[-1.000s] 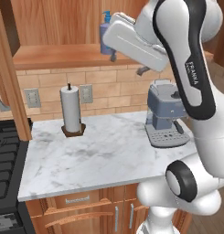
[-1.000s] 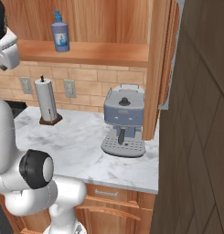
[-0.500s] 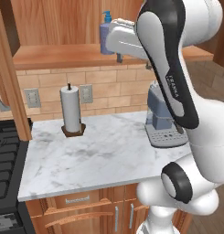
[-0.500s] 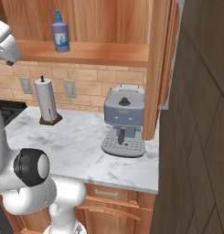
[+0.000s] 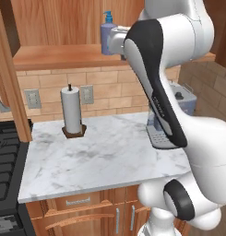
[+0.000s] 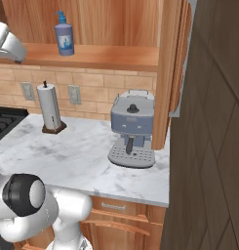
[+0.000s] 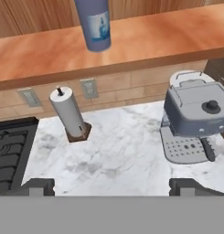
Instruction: Open the cabinet. Pick the soap dispenser and place it next to the sink. Then close the cabinet.
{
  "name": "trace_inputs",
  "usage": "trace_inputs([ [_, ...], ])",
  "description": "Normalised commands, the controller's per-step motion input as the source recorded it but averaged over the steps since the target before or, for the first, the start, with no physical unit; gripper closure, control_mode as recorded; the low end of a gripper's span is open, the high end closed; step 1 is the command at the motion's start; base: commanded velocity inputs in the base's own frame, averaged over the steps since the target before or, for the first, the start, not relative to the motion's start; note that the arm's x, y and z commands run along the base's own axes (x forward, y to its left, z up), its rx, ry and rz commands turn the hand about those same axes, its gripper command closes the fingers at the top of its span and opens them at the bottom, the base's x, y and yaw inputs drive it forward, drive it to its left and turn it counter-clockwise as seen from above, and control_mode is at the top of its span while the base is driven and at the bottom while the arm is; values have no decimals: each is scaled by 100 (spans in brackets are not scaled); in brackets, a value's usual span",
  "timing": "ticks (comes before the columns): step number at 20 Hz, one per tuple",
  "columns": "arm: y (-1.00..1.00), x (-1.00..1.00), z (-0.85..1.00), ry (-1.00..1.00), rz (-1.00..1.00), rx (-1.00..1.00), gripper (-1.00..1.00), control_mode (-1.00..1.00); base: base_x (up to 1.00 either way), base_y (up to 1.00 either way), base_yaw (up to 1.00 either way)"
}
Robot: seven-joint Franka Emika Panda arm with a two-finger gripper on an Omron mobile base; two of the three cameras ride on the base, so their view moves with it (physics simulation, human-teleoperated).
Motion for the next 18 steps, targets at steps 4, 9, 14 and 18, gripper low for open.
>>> trace_inputs([
  [4,-13,29,8,-2,0,0,-100,-100,0,0,0],
  [9,-11,31,1,-6,0,0,-100,-100,0,0,0],
  [14,0,34,2,-16,4,-10,-100,-100,0,0,0],
  [18,-1,31,1,-16,5,-12,-100,-100,0,0,0],
])
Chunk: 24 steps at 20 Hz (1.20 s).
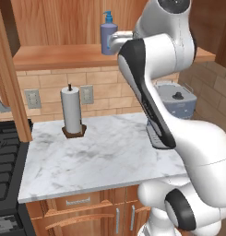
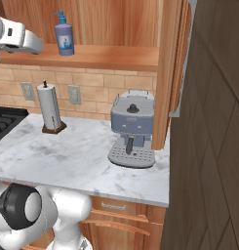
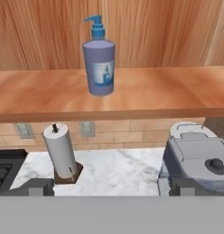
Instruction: Open the cabinet. Pick the soap dispenser and place it next to the sink. Then close the cabinet.
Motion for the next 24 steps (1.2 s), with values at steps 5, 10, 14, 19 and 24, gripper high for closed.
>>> trace_inputs([
  [5,-6,37,0,-10,5,-7,-100,-100,0,0,0],
  [10,-2,33,18,0,5,0,-100,-100,0,0,0],
  [14,0,36,23,0,7,0,-100,-100,0,0,0],
  [19,0,40,16,-2,7,-1,-100,-100,0,0,0],
  [24,0,38,5,-4,0,-5,-100,-100,0,0,0],
])
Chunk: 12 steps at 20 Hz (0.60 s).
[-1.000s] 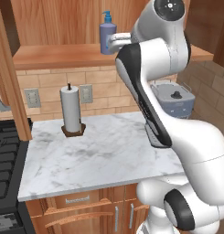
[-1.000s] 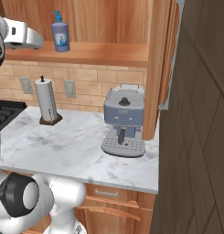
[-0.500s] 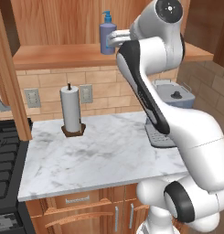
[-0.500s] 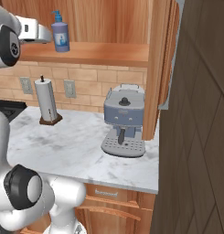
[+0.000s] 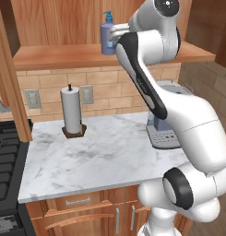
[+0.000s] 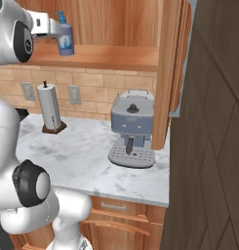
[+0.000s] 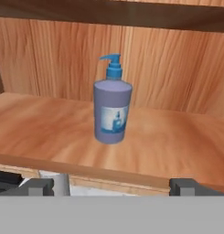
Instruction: Open the cabinet. Pick the soap dispenser and place it next to the sink. Then close the cabinet.
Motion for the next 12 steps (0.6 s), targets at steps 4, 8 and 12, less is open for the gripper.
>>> trace_inputs([
  [4,0,39,2,-9,0,-3,-100,-100,0,0,0],
  [8,0,39,1,-8,0,0,-100,-100,0,0,0],
  [12,0,37,6,-7,0,0,-100,-100,0,0,0],
])
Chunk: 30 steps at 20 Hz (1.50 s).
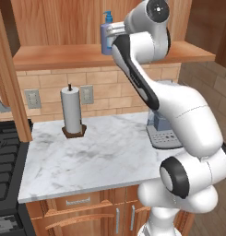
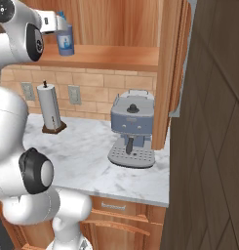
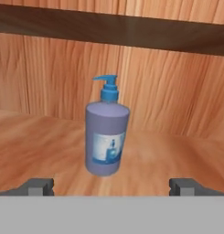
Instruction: Open the cabinet. Pick the soap dispenser and place it next to the sink. Then close the cabinet.
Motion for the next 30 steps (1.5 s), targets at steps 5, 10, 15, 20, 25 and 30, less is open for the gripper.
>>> trace_inputs([
  [5,0,35,4,-7,0,0,-100,-100,0,0,0],
  [10,4,30,11,-1,0,0,-100,-100,0,0,0],
  [15,6,20,17,0,0,2,-100,-100,0,0,0],
  [20,8,17,16,0,0,1,-100,-100,0,0,0],
  [25,4,15,4,0,0,0,-100,-100,0,0,0],
  [30,2,18,-1,0,0,4,-100,-100,0,0,0],
])
